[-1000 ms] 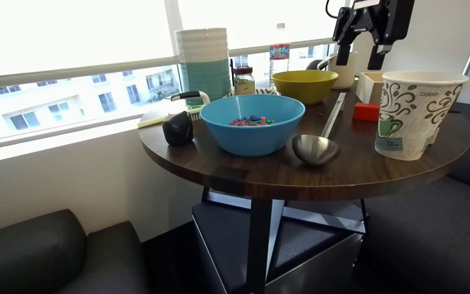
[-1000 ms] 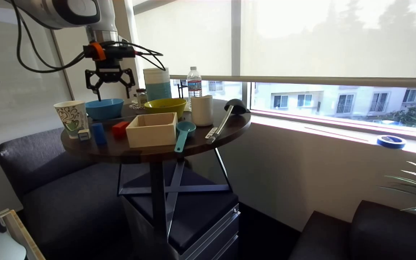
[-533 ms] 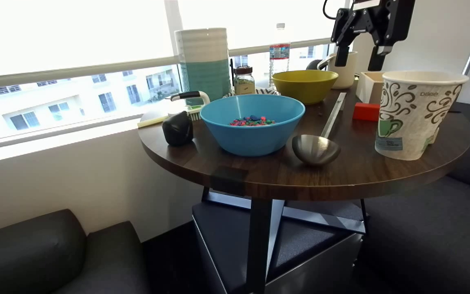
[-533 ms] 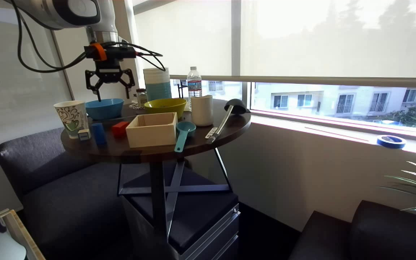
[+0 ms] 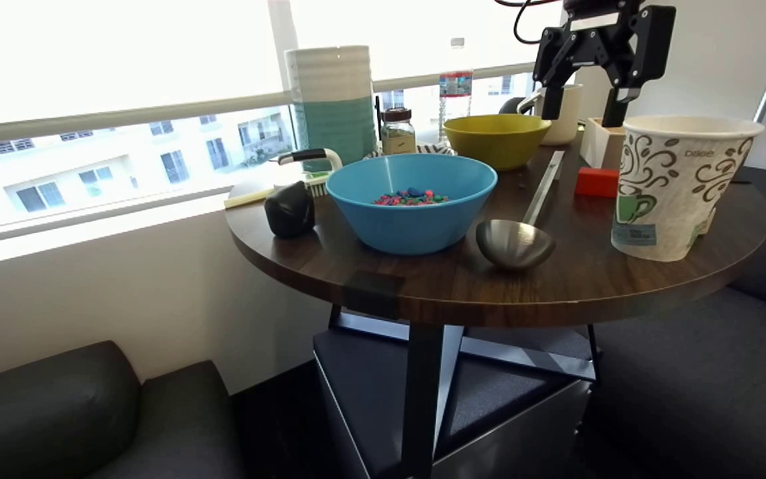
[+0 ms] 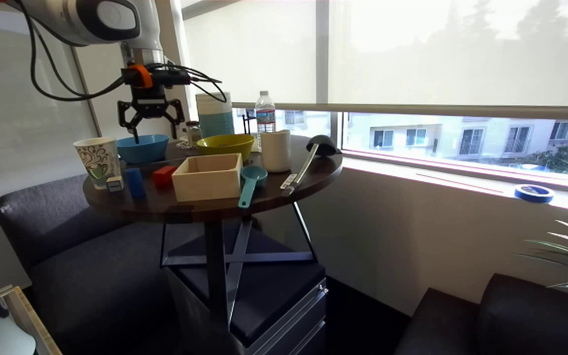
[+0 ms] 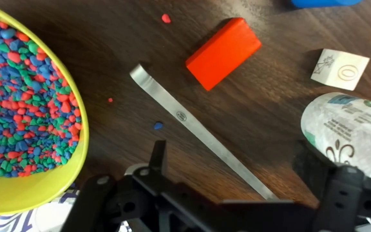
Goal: Use the ladle to move some of the yellow bowl's contents to the blue bowl
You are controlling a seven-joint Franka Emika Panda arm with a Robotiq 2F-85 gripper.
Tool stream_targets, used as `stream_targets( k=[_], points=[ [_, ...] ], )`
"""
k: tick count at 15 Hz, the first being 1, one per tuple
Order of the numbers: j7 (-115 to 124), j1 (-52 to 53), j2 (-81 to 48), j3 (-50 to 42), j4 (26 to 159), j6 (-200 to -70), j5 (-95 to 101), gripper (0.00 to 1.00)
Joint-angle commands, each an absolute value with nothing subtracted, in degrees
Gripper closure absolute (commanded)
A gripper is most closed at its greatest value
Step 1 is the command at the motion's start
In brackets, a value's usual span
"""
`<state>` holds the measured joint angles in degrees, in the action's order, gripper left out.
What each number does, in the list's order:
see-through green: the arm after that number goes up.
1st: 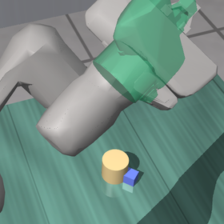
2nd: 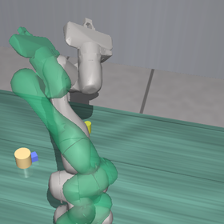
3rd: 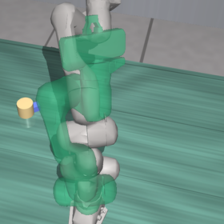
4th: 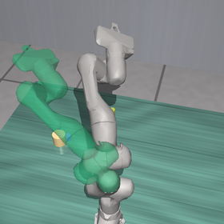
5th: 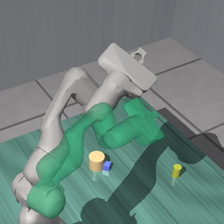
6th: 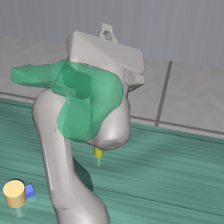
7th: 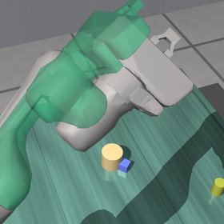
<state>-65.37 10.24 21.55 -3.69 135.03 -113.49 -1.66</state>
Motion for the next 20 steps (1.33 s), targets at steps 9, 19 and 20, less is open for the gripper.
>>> stream_targets(
  k=[9, 19, 20],
  points=[
    [-83.9, 12.9, 19.4, -3.3, 137.6, -117.7, -7.9, 0.00],
    [-85.3, 12.1, 16.9, -2.1, 137.8, -119.6, -7.8, 0.00],
    [-86.5, 12.2, 16.4, -2.2, 137.7, -119.1, -8.1, 0.00]
  ],
)
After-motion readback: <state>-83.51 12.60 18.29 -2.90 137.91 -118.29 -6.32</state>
